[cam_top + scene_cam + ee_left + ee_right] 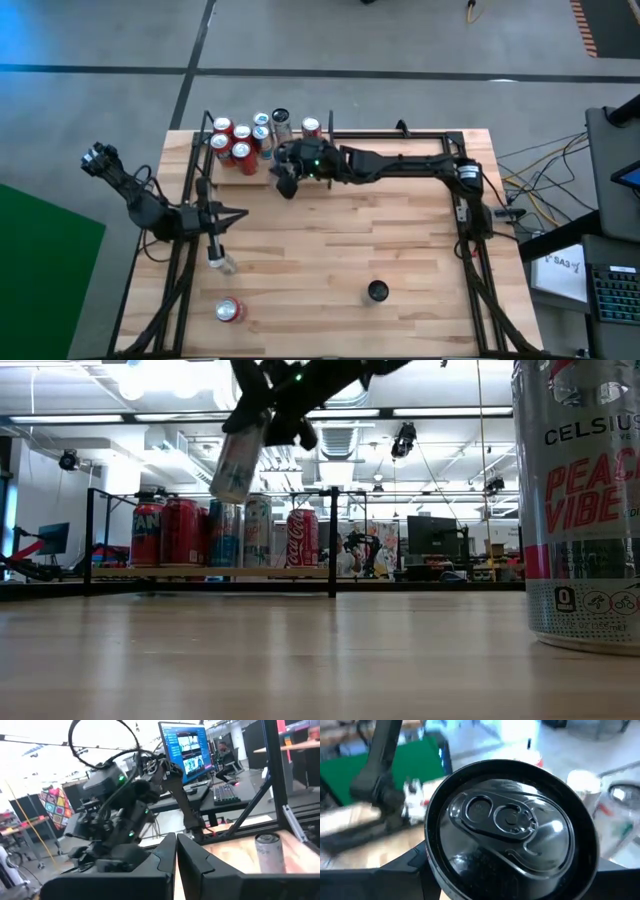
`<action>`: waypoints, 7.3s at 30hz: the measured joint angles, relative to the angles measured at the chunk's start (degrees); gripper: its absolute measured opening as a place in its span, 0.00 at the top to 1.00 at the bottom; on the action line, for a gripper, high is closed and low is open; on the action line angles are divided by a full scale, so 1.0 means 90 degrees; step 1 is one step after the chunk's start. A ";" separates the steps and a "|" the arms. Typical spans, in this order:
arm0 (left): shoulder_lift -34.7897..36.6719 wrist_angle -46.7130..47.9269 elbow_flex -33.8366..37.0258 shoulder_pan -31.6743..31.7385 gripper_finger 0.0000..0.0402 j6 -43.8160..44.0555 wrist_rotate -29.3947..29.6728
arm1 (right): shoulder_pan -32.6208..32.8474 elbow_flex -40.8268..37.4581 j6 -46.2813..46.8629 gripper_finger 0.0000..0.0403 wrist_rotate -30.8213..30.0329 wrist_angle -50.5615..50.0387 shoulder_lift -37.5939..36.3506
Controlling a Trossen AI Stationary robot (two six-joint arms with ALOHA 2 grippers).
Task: Place canned beverage on shelf
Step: Put the left white pink soda can on the shelf aligned with the other white pink soda can
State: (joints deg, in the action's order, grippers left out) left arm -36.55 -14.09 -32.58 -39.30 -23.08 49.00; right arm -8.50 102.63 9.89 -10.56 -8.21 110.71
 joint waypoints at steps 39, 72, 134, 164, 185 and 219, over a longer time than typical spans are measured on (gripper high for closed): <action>0.0421 0.0049 0.0127 0.0023 1.00 -0.0553 0.0663 | -0.0704 0.2518 -0.1448 0.40 0.0182 -0.2261 0.1886; 0.0495 0.0054 0.0127 0.0023 1.00 -0.0667 0.0672 | -0.1032 0.2239 -0.0479 0.30 0.0342 -0.1669 0.2104; 0.0534 0.0151 0.0127 0.0021 1.00 -0.0751 0.0677 | -0.0521 0.2043 -0.0707 0.98 -0.0118 -0.3162 0.1450; 0.0536 0.0144 0.0127 0.0021 1.00 -0.0786 0.0677 | -0.0762 0.1967 -0.0625 0.98 -0.0152 -0.2598 0.1453; 0.0536 0.0146 0.0129 0.0021 1.00 -0.0798 0.0677 | -0.0709 0.1791 -0.0418 0.98 0.0316 -0.1837 0.1462; 0.0536 0.0146 0.0129 0.0021 1.00 -0.0837 0.0677 | -0.0990 0.1695 -0.0757 0.98 0.0124 -0.1529 0.1462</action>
State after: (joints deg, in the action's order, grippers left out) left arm -31.73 -12.78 -31.42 -39.11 -30.61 55.09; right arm -17.41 117.89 3.08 -9.44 -21.97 123.87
